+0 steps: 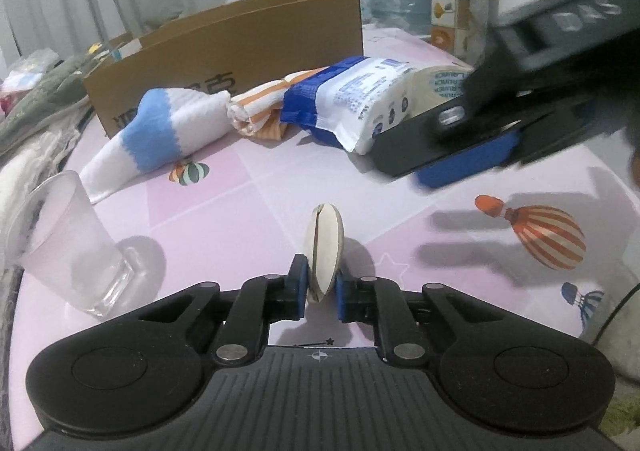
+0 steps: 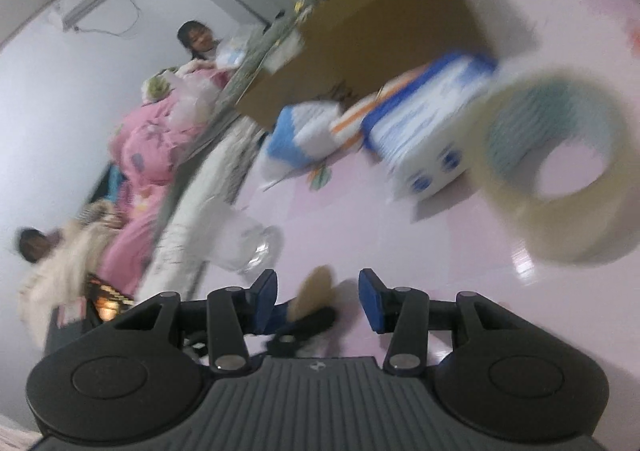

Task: Organize soft objects
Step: 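Pass the sponge from right gripper into left gripper fingers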

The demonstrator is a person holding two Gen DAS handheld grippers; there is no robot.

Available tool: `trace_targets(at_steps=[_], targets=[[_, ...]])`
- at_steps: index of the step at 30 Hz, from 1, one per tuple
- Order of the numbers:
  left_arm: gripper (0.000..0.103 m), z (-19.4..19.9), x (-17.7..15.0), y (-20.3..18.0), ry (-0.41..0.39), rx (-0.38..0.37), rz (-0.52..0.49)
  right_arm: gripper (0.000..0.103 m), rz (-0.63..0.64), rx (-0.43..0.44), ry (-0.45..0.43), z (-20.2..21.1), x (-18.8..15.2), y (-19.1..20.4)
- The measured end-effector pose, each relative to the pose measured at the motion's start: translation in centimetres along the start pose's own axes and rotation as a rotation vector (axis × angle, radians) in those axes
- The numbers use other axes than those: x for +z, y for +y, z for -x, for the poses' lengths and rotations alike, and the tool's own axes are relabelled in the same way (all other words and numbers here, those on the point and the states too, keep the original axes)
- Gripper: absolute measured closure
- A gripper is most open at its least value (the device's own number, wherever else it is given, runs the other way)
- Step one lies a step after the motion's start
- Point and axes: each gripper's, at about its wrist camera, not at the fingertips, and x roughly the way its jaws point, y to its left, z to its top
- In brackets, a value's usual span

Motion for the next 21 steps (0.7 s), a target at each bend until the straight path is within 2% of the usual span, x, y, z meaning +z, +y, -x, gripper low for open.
trace_targets(at_steps=[4, 6, 9, 14, 21], targets=[[0.096, 0.0, 0.2, 0.1, 0.004, 0.01, 0.007, 0.041, 0.145, -0.162, -0.089, 2.5, 0.2, 1.7], [0.097, 0.3, 0.2, 0.2, 0.002, 0.016, 0.02, 0.041, 0.19, -0.203, -0.113, 2.8, 0.6, 2.2], [0.097, 0.8, 0.1, 0.8, -0.002, 0.031, 0.051, 0.041, 0.219, -0.197, -0.112, 2.3, 1.8, 2.6], [0.097, 1.5, -0.3, 2.6, 0.0, 0.077, 0.091, 0.041, 0.294, -0.168, -0.064, -0.9, 3.6, 4.6], [0.097, 1.6, -0.9, 4.2, -0.002, 0.103, 0.123, 0.041, 0.545, -0.269, 0.009, -7.7, 6.6, 9.2]])
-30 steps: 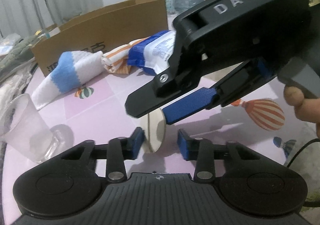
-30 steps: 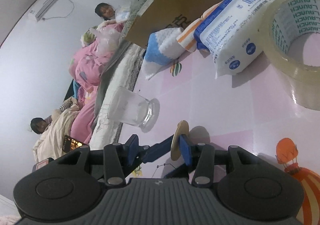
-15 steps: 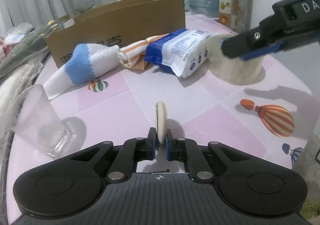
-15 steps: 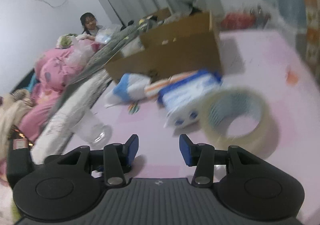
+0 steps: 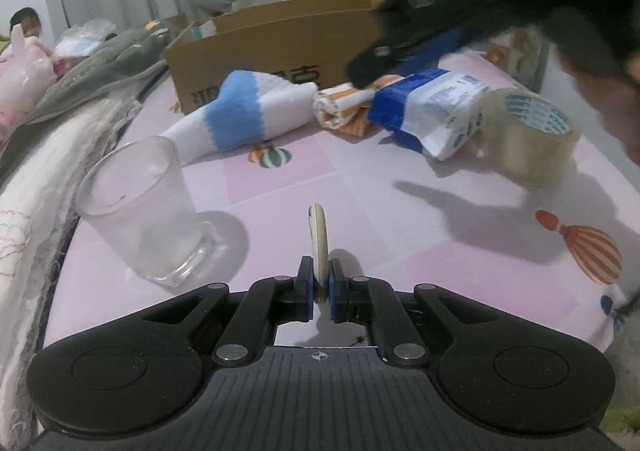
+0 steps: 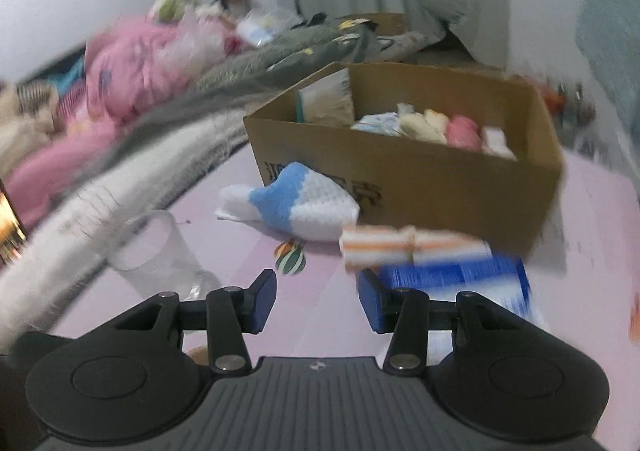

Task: Organize soft objects
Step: 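Pass the sponge from right gripper into left gripper fingers, then grasp the blue-white towel with right gripper while left gripper holds the sponge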

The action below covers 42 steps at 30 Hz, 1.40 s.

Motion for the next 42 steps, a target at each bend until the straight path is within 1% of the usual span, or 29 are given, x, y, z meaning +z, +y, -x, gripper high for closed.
trace_targets(at_steps=[2, 4, 8, 11, 13, 16, 17, 19, 20, 21, 23, 26, 29, 31, 32, 34, 36, 37, 40, 41, 42], targets=[[0.097, 0.1, -0.1, 0.4, -0.008, 0.009, 0.001, 0.041, 0.069, -0.018, 0.029, -1.8, 1.4, 0.9], [0.097, 0.1, -0.3, 0.8, -0.009, 0.011, 0.009, 0.04, 0.121, -0.012, 0.05, -3.5, 2.6, 1.5], [0.097, -0.3, -0.5, 1.6, 0.005, -0.002, 0.033, 0.04, 0.202, -0.018, 0.057, -7.0, 4.7, 2.1], [0.097, -0.3, -0.7, 2.2, 0.007, -0.01, 0.046, 0.04, 0.298, -0.005, 0.058, -9.0, 5.3, 3.3], [0.097, -0.3, -0.8, 2.5, 0.008, -0.014, 0.055, 0.04, 0.387, 0.001, 0.057, -10.4, 5.4, 4.4], [0.097, -0.4, -0.9, 2.8, 0.009, -0.016, 0.063, 0.04, 0.451, -0.042, 0.091, -12.9, 5.2, 5.4], [0.097, -0.3, -0.9, 2.8, 0.008, -0.017, 0.064, 0.041, 0.445, -0.035, 0.108, -13.7, 5.0, 5.4], [0.097, -0.2, -1.0, 2.8, 0.007, -0.016, 0.064, 0.052, 0.42, -0.046, 0.14, -14.9, 4.8, 5.1], [0.097, -0.2, -1.0, 2.8, 0.007, -0.015, 0.063, 0.059, 0.41, -0.053, 0.151, -15.2, 4.7, 4.9], [0.097, -0.2, -1.0, 2.8, 0.006, -0.014, 0.064, 0.066, 0.386, -0.046, 0.151, -15.2, 4.7, 4.6], [0.097, -0.1, -1.1, 2.9, 0.007, -0.011, 0.067, 0.071, 0.326, -0.025, 0.147, -14.2, 4.9, 4.1], [0.097, 0.0, -1.1, 3.1, 0.008, -0.015, 0.08, 0.072, 0.203, 0.043, 0.113, -10.5, 4.8, 3.0], [0.097, 0.0, -1.2, 3.2, 0.006, -0.018, 0.087, 0.072, 0.047, 0.129, 0.114, -6.8, 3.9, 1.2], [0.097, 0.1, -1.2, 3.2, 0.003, -0.02, 0.089, 0.072, -0.086, 0.191, 0.136, -4.9, 2.4, -0.4], [0.097, 0.1, -1.2, 3.4, 0.003, -0.02, 0.09, 0.072, -0.179, 0.231, 0.159, -4.2, 1.1, -1.5], [0.097, 0.0, -1.2, 3.5, 0.004, -0.02, 0.093, 0.072, -0.316, 0.263, 0.201, -3.5, -1.4, -3.2], [0.097, 0.0, -1.2, 3.5, 0.005, -0.02, 0.097, 0.072, -0.445, 0.257, 0.25, -3.0, -4.5, -4.9], [0.097, 0.0, -1.2, 3.6, 0.006, -0.021, 0.099, 0.072, -0.486, 0.241, 0.267, -2.8, -5.8, -5.5], [0.097, 0.0, -1.2, 3.6, 0.007, -0.019, 0.097, 0.068, -0.534, 0.221, 0.27, -1.5, -8.0, -6.4], [0.097, 0.0, -1.2, 3.5, 0.007, -0.018, 0.095, 0.064, -0.522, 0.206, 0.27, -0.9, -8.1, -6.4], [0.097, 0.0, -1.2, 3.5, 0.007, -0.017, 0.093, 0.055, -0.499, 0.185, 0.267, -0.5, -8.1, -6.3]])
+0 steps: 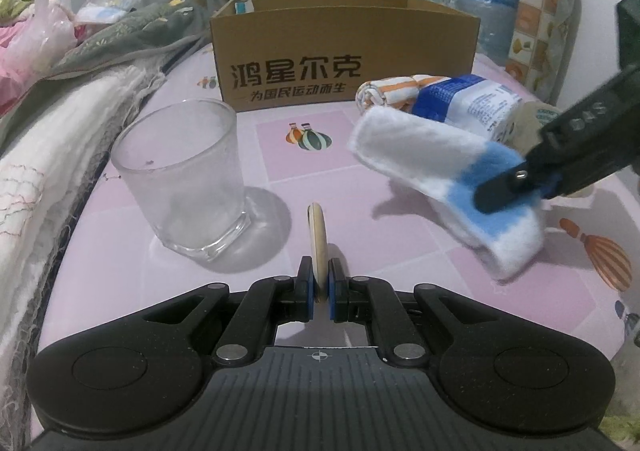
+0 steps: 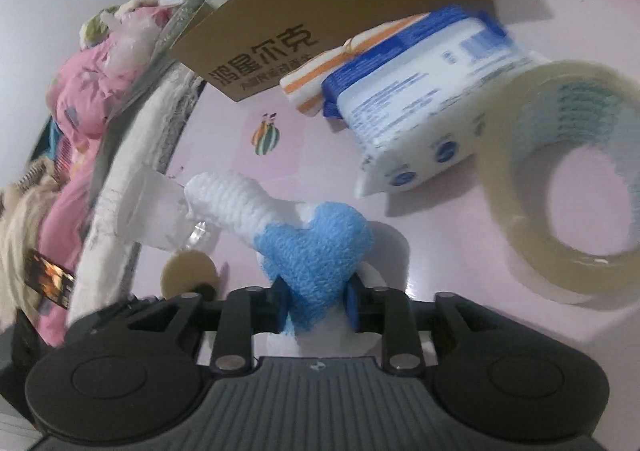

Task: Organize soft objects
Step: 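Grasp the blue-white towel with right gripper while left gripper holds the sponge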

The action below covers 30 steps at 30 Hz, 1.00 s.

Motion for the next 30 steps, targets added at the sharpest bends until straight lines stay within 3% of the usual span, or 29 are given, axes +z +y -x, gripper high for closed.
trace_targets(at_steps=[2, 6, 9, 13, 17, 20, 21, 27, 30], targets=[[0.097, 0.0, 0.0, 0.0, 0.0, 0.002, -0.001, 0.037, 0.056, -0.064, -0.022, 0.9, -0.1, 0.7], [0.097, -0.1, 0.0, 0.0, 0.001, 0.006, 0.001, 0.036, 0.162, -0.106, -0.045, 2.5, 0.2, 2.6], [0.097, -0.1, 0.0, -0.1, 0.0, 0.008, -0.003, 0.035, 0.096, -0.101, -0.026, 3.2, 0.7, 2.2], [0.097, -0.1, 0.0, -0.2, -0.005, 0.009, -0.007, 0.035, -0.132, -0.072, 0.006, 2.5, 1.2, 0.5], [0.097, -0.2, 0.0, -0.2, -0.009, 0.008, -0.017, 0.035, -0.138, -0.087, -0.002, 0.7, 0.7, 0.7], [0.097, -0.2, 0.0, -0.4, -0.012, 0.011, -0.024, 0.047, -0.099, -0.093, 0.006, -0.3, 0.2, 1.0], [0.097, -0.2, 0.0, -0.4, -0.013, 0.01, -0.025, 0.057, -0.066, -0.107, -0.008, -0.2, 0.0, 1.4], [0.097, 0.5, 0.2, -1.1, -0.024, 0.004, -0.038, 0.093, 0.014, -0.117, 0.022, 0.1, -0.7, 1.9], [0.097, 1.2, 0.5, -1.7, -0.034, 0.004, -0.053, 0.1, 0.038, -0.088, 0.011, 1.3, -1.0, 2.1]])
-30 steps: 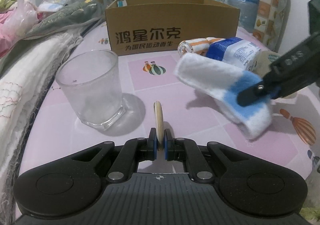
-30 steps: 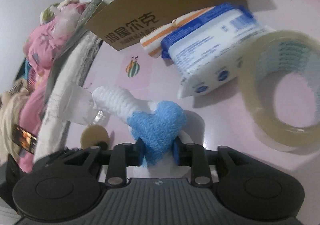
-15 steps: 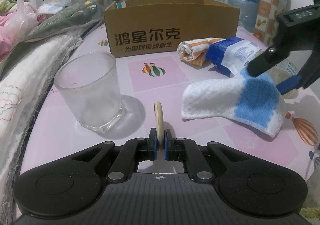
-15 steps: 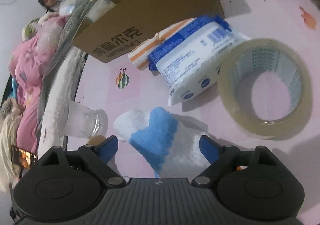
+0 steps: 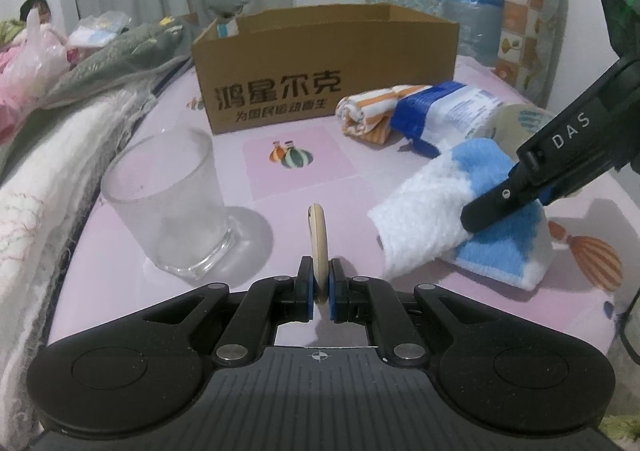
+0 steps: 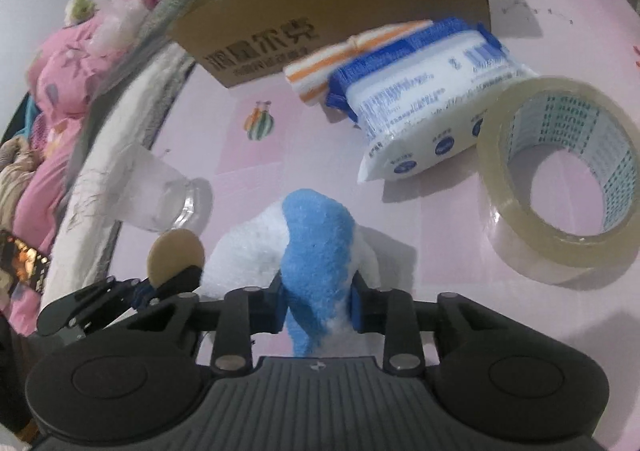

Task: Organize soft objects
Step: 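Grasp the blue-white towel with right gripper while left gripper holds the sponge, then carry the sponge with left gripper while right gripper carries the towel over the box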

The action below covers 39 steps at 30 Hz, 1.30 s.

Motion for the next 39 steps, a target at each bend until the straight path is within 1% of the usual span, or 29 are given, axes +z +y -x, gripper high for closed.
trace_targets(at_steps=[3, 5, 9, 12, 16, 18, 20, 22, 23, 26, 28, 30, 33, 34, 36, 39], targets=[[0.097, 1.1, 1.1, -0.4, -0.014, -0.011, -0.004, 0.101, 0.052, 0.032, -0.065, 2.6, 0.0, 0.6], [0.097, 2.0, 2.3, -0.5, -0.035, -0.02, -0.003, 0.101, 0.098, 0.05, -0.127, 4.6, 0.3, 1.2], [0.097, 3.6, 5.9, -1.3, -0.098, -0.025, -0.006, 0.101, 0.196, 0.078, -0.269, 9.2, 1.6, 2.2], [0.097, 3.7, 9.6, -1.8, -0.132, -0.047, 0.014, 0.101, 0.25, 0.085, -0.363, 11.6, 3.8, 2.4], [0.097, 2.1, 14.7, -2.2, -0.158, -0.099, 0.074, 0.101, 0.27, 0.078, -0.429, 12.7, 8.3, 1.9], [0.097, 0.5, 17.5, -2.3, -0.159, -0.132, 0.119, 0.101, 0.252, 0.084, -0.44, 12.7, 10.9, 1.2], [0.097, -1.1, 19.5, -2.6, -0.158, -0.153, 0.138, 0.101, 0.221, 0.097, -0.44, 12.3, 14.0, 0.4], [0.097, -3.0, 21.3, -2.7, -0.136, -0.155, 0.156, 0.101, 0.192, 0.102, -0.432, 11.6, 17.0, -0.5], [0.097, -4.0, 22.0, -2.7, -0.124, -0.175, 0.167, 0.101, 0.182, 0.098, -0.427, 11.2, 18.2, -0.8], [0.097, -7.6, 24.4, -2.5, -0.065, -0.22, 0.217, 0.101, 0.138, 0.076, -0.41, 9.4, 22.6, -2.3], [0.097, -10.6, 25.6, -2.3, -0.007, -0.248, 0.26, 0.101, 0.106, 0.062, -0.398, 8.0, 24.9, -3.3], [0.097, -13.0, 26.0, -2.6, 0.041, -0.284, 0.281, 0.101, 0.065, 0.075, -0.369, 6.6, 27.2, -4.6], [0.097, -16.3, 26.2, -3.0, 0.115, -0.298, 0.302, 0.101, 0.027, 0.083, -0.333, 4.2, 29.7, -5.8], [0.097, -17.3, 26.1, -3.2, 0.139, -0.301, 0.309, 0.101, 0.02, 0.087, -0.322, 3.6, 30.0, -6.2], [0.097, -18.8, 26.0, -3.3, 0.168, -0.316, 0.313, 0.101, 0.017, 0.093, -0.306, 2.4, 30.9, -6.6], [0.097, -20.4, 26.4, -3.1, 0.176, -0.317, 0.343, 0.1, 0.023, 0.095, -0.316, 1.7, 31.6, -7.0]])
